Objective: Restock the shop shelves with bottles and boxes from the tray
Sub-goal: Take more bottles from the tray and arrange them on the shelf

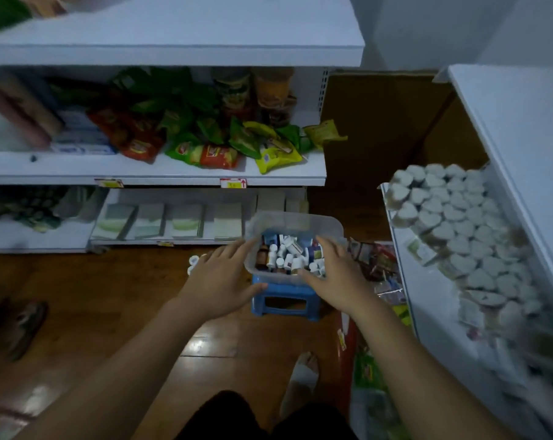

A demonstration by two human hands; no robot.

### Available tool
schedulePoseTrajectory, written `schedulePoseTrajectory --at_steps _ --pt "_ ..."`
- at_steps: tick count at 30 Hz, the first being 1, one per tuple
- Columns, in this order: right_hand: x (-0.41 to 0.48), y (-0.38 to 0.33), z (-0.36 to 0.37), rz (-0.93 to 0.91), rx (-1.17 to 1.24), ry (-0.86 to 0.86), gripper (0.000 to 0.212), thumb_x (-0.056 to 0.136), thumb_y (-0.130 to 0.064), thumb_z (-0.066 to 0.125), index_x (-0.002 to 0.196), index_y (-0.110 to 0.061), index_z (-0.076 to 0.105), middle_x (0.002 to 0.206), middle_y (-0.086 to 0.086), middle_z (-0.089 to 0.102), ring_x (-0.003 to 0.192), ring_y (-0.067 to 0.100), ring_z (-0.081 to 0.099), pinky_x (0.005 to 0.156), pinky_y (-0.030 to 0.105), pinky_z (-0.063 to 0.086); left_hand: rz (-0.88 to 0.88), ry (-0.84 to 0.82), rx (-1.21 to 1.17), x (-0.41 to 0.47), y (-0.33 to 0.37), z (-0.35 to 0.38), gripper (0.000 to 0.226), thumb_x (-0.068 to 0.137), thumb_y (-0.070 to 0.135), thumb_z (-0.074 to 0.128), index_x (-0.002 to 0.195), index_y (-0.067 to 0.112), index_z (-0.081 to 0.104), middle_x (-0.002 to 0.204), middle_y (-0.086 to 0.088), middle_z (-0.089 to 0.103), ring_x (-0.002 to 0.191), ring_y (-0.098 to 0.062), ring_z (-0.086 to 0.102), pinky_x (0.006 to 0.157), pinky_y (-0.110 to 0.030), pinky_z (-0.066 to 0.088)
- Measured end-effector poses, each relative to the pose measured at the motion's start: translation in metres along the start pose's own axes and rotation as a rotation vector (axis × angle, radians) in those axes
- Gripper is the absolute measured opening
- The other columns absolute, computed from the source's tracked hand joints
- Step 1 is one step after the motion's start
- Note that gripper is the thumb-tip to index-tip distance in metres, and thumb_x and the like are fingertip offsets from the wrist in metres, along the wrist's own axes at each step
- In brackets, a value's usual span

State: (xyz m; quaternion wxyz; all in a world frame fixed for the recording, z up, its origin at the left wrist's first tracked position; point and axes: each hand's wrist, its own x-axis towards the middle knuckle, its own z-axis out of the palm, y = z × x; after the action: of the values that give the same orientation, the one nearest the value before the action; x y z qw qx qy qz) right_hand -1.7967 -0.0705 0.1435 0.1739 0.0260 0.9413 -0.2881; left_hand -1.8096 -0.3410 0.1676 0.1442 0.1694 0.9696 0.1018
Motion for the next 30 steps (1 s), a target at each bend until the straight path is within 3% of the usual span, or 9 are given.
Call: schedulePoseTrajectory --at_steps 4,8,12,14,17,22,26,28,30 --pt "0.056 0.033 0.016 0.060 0.073 -0.095 0.086 0.093 -0.061 0.066 0.161 -0.030 0.024 0.161 0.005 0.035 0.142 0.030 0.044 0.110 0.046 0.046 -0.041 -0.143 -0.133 0.051 0.002 0.023 0.094 0.090 0.076 0.058 0.164 0.034 0.018 0.164 0.005 0.038 0.143 -0.021 0.046 0.109 -0.044 0.049" --pt "0.103 0.063 0.041 0.187 0.140 -0.152 0.084 0.091 -0.056 0.072 0.158 -0.027 0.030 0.150 0.010 0.045 0.133 0.033 0.052 0.104 0.046 0.049 -0.037 -0.264 -0.333 0.111 0.000 0.056 0.081 0.096 0.054 0.069 0.161 0.025 0.029 0.157 -0.003 0.045 0.137 -0.024 0.051 0.104 -0.030 0.042" --pt "0.158 0.090 0.075 0.218 0.119 -0.218 0.085 0.093 -0.046 0.074 0.160 -0.021 0.029 0.152 0.013 0.043 0.136 0.035 0.048 0.106 0.051 0.048 -0.066 -0.349 -0.347 0.189 -0.020 0.122 0.068 0.095 0.037 0.070 0.151 0.007 0.045 0.144 -0.018 0.057 0.133 -0.037 0.054 0.105 -0.038 0.046" --pt "0.188 0.104 0.092 0.247 0.059 -0.221 0.079 0.093 -0.043 0.073 0.158 -0.020 0.033 0.148 0.014 0.048 0.133 0.036 0.050 0.104 0.051 0.050 -0.031 -0.387 -0.273 0.232 -0.029 0.163 0.068 0.091 0.036 0.068 0.148 0.005 0.048 0.135 -0.022 0.061 0.125 -0.042 0.058 0.102 -0.045 0.050" --pt "0.234 0.133 0.116 0.289 -0.089 -0.212 0.070 0.093 -0.038 0.070 0.152 -0.020 0.038 0.144 0.015 0.052 0.129 0.038 0.052 0.102 0.049 0.051 0.102 -0.367 -0.115 0.288 -0.035 0.214 0.073 0.094 0.024 0.070 0.158 0.015 0.037 0.148 -0.018 0.052 0.133 -0.039 0.054 0.104 -0.051 0.051" --pt "0.300 0.178 0.161 0.262 -0.266 -0.313 0.084 0.086 -0.009 0.070 0.158 -0.012 0.027 0.137 0.021 0.049 0.123 0.042 0.054 0.096 0.049 0.052 0.391 -0.397 0.214 0.355 -0.031 0.269 0.071 0.092 0.003 0.062 0.157 0.021 0.039 0.158 -0.010 0.042 0.146 -0.032 0.040 0.109 -0.050 0.046" --pt "0.313 0.205 0.200 0.062 -0.636 -0.161 0.039 0.072 -0.007 0.082 0.109 -0.006 0.071 0.101 0.020 0.063 0.085 0.039 0.067 0.071 0.044 0.060 0.533 -0.452 0.424 0.376 -0.044 0.299 0.066 0.096 0.008 0.065 0.155 0.024 0.043 0.155 -0.007 0.044 0.147 -0.034 0.034 0.108 -0.051 0.047" --pt "0.318 0.204 0.207 0.030 -0.691 -0.147 0.021 0.081 -0.013 0.077 0.102 -0.014 0.073 0.104 0.014 0.063 0.087 0.034 0.067 0.076 0.044 0.059 0.556 -0.442 0.397 0.383 -0.050 0.307 0.062 0.095 0.009 0.066 0.152 0.023 0.048 0.152 -0.007 0.048 0.145 -0.035 0.034 0.105 -0.052 0.050" --pt "0.324 0.197 0.202 0.064 -0.647 -0.189 0.023 0.092 -0.017 0.069 0.114 -0.016 0.071 0.119 0.013 0.059 0.106 0.035 0.062 0.091 0.047 0.053 0.558 -0.430 0.377 0.387 -0.050 0.309 0.060 0.094 0.010 0.067 0.150 0.024 0.050 0.149 -0.007 0.051 0.143 -0.036 0.036 0.104 -0.051 0.050"
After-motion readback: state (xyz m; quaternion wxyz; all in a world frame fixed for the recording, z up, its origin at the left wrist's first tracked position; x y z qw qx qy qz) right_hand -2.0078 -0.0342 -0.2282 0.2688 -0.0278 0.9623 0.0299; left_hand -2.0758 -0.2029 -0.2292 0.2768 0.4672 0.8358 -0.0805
